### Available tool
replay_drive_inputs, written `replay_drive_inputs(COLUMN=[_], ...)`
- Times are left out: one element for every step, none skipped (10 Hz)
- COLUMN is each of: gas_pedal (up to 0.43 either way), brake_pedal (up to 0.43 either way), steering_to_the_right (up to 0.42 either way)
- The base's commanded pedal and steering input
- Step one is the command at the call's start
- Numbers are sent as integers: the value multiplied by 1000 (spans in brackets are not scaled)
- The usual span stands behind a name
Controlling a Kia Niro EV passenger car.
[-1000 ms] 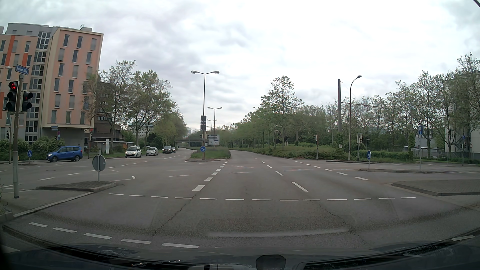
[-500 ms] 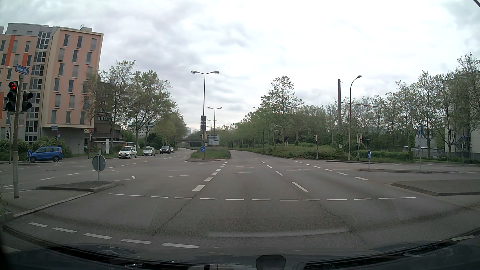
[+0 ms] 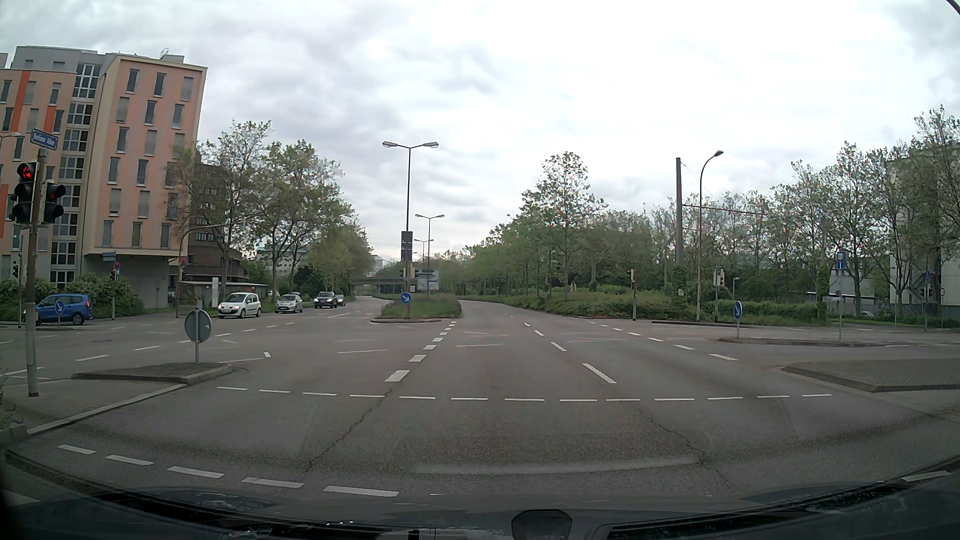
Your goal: Follow the waypoints while adhering to traffic rules and regulations
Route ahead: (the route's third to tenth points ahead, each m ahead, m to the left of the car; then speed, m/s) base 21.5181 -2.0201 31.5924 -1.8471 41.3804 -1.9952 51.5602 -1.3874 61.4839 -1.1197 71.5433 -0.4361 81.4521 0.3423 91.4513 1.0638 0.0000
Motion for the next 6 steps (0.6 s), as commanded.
replay_drive_inputs(gas_pedal=[0, 0, 0, 0, 0, 0], brake_pedal=[226, 226, 226, 226, 226, 226], steering_to_the_right=[12, 12, 12, 12, 12, 12])
